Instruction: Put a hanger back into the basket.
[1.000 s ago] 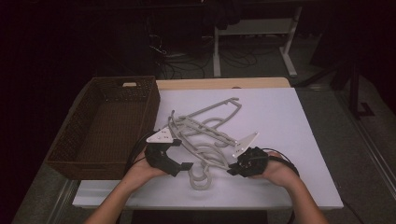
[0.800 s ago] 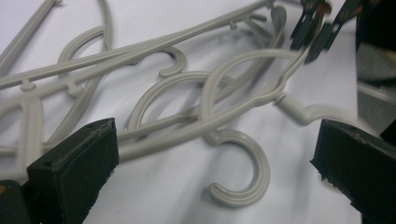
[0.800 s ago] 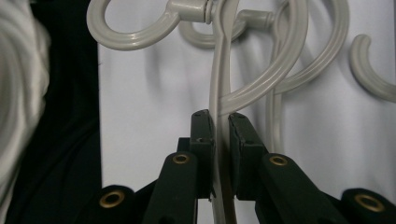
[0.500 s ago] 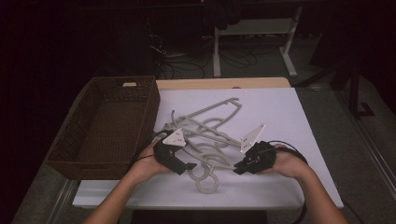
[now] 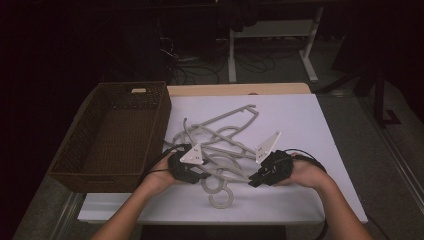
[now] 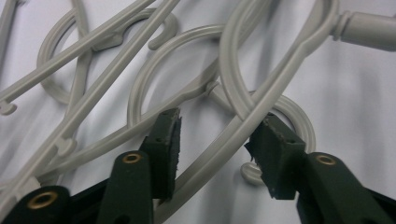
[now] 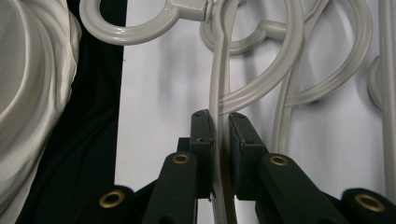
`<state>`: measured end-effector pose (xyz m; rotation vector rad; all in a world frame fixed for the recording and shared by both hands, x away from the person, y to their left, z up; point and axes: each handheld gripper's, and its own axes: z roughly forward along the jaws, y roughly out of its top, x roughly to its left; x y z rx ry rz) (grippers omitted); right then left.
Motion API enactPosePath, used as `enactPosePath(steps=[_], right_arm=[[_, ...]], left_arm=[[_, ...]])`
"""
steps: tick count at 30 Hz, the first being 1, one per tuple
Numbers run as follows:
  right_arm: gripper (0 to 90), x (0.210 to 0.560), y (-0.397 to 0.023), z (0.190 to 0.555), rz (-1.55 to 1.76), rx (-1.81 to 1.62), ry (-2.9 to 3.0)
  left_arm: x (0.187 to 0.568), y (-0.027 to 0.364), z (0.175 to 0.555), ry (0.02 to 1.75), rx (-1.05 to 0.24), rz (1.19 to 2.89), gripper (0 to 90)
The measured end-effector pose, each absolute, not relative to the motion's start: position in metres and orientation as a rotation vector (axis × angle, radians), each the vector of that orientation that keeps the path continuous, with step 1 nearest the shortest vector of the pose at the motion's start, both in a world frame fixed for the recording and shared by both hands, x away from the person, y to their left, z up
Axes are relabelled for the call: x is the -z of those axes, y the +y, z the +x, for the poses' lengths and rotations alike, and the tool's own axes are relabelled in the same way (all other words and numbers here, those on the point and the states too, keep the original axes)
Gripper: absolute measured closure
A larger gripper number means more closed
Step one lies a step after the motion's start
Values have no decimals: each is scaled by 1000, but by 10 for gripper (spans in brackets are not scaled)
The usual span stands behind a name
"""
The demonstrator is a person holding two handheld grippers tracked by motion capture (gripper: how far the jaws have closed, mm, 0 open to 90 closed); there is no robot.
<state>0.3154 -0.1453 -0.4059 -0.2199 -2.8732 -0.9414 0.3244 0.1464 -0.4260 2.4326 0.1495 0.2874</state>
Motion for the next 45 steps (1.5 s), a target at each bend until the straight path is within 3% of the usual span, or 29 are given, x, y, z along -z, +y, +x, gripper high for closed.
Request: enactPosePath(steps=[12, 18, 26, 36, 45], right_arm=[[753, 411, -151, 328, -273, 957, -2856], [548, 407, -159, 338, -428, 1083, -2876], [391, 391, -166, 349, -574, 1251, -2879], [276, 374, -195, 341, -826, 1355, -2884], [229, 377, -228, 326, -1057, 1455, -2843]], left_arm=[[429, 142, 319, 28, -320, 2445, 680], [429, 140, 318, -7, -310, 2451, 764], [432, 137, 317, -16, -303, 2501, 790], [422, 135, 318, 53, -319, 2494, 813], [400, 134, 329, 268, -311, 2454, 816]])
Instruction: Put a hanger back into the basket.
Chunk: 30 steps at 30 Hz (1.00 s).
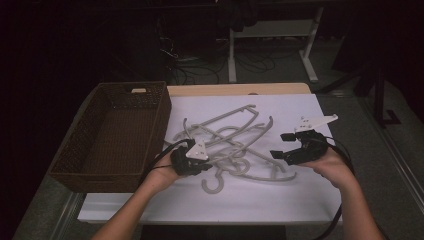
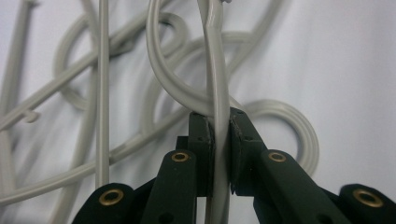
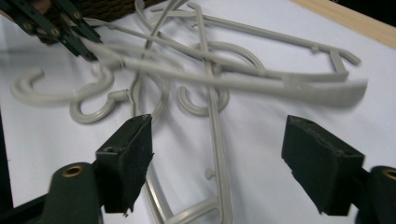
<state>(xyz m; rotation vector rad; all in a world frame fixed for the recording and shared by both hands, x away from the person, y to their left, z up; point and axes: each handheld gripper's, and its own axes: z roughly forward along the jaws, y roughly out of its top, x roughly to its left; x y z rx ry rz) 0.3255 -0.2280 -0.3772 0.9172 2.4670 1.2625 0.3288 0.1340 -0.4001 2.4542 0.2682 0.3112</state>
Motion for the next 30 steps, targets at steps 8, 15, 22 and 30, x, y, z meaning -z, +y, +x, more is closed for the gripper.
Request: enactPosePath(steps=[8, 15, 22, 30], right_arm=[[169, 403, -230, 320, 1046, -1244, 2427], [130, 417, -234, 314, 1110, -1243, 2381], [46, 427, -239, 305, 1107, -1220, 2346], [9, 442, -243, 294, 1132, -1201, 2329]], left_arm=[[367, 129, 340, 387, -324, 2434, 817], [320, 134, 349, 474, -349, 2393, 817], [268, 152, 355, 501, -382, 2349, 817], [231, 197, 362, 570, -432, 2307, 817]])
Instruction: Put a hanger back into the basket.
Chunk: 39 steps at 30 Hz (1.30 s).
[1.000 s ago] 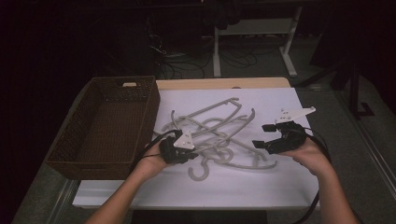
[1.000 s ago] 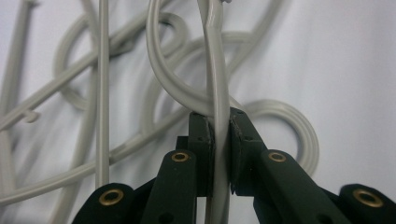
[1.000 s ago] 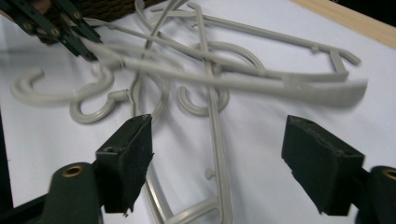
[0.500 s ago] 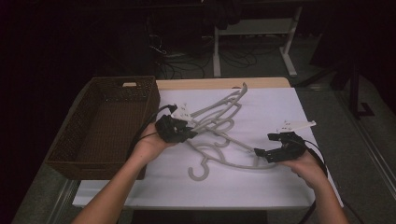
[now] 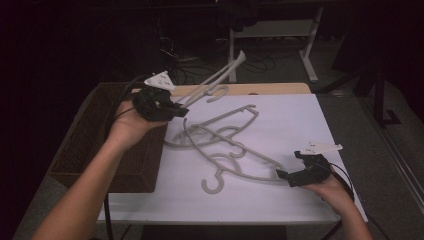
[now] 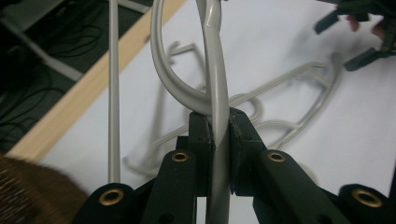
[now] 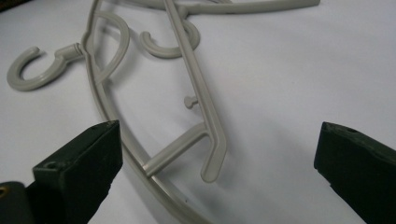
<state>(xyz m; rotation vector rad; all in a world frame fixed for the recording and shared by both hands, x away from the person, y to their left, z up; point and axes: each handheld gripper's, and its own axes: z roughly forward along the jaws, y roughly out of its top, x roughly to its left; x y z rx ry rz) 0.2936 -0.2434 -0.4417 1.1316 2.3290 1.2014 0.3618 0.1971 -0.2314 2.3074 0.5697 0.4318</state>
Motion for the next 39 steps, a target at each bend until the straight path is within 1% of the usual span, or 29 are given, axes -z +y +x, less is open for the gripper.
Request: enactPosePath(steps=[5, 10, 15, 20, 28, 35, 39], right_arm=[[10, 441, -242, 294, 1131, -1207, 2319], [10, 442, -243, 294, 1139, -1200, 2316], [10, 443, -245, 295, 1150, -1193, 2310], [10, 444, -246, 295, 1159, -1181, 2311], [10, 445, -249, 294, 1174, -1168, 2299], [10, 446, -248, 294, 1174, -1165, 2303], [10, 447, -247, 294, 1170, -1159, 2309]], left_arm=[[223, 234, 364, 628, -463, 2281, 818], [226, 274, 364, 693, -493, 2280, 818], [241, 311, 362, 777, -492, 2281, 817], [263, 341, 360, 854, -482, 2290, 817], [284, 370, 356, 919, -447, 2311, 817], [299, 382, 350, 949, -416, 2325, 818], [309, 389, 351, 965, -377, 2321, 819]])
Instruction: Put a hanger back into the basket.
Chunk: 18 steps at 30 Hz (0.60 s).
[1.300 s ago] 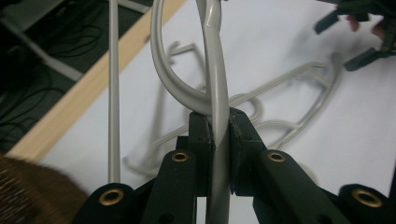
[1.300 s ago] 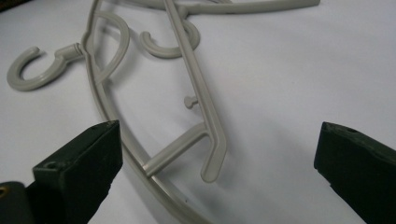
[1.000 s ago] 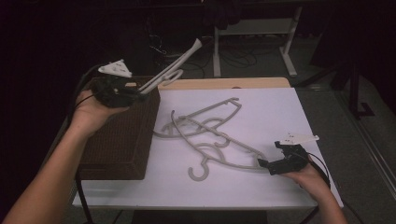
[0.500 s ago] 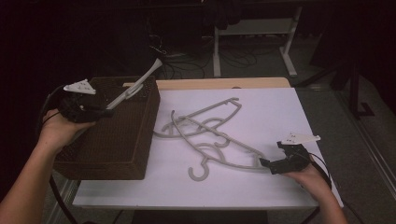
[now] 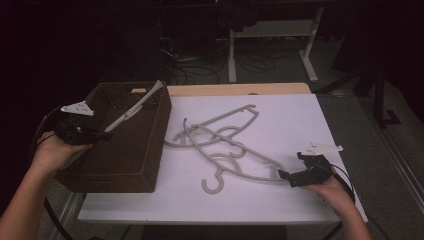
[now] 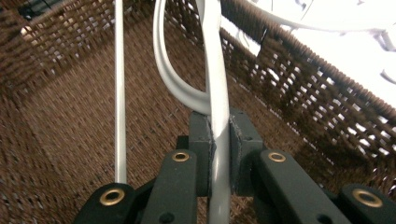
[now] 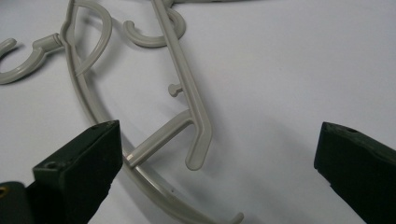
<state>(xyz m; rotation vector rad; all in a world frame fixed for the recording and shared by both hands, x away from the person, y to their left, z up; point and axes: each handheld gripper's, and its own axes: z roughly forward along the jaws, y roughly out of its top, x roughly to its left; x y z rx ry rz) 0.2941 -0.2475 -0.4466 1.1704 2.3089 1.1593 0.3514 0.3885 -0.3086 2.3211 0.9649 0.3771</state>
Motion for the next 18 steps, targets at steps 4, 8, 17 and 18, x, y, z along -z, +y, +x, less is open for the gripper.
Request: enactPosePath(steps=[4, 8, 17, 18], right_arm=[[10, 447, -247, 294, 1174, -1157, 2314], [10, 448, -247, 295, 1177, -1152, 2313], [10, 447, -248, 295, 1178, -1156, 2306], [10, 446, -248, 295, 1179, -1156, 2306]], left_arm=[[315, 394, 353, 985, -338, 2333, 819], [326, 394, 355, 980, -322, 2358, 818], [360, 395, 369, 1028, -236, 2369, 814], [362, 396, 370, 1029, -226, 2369, 812]])
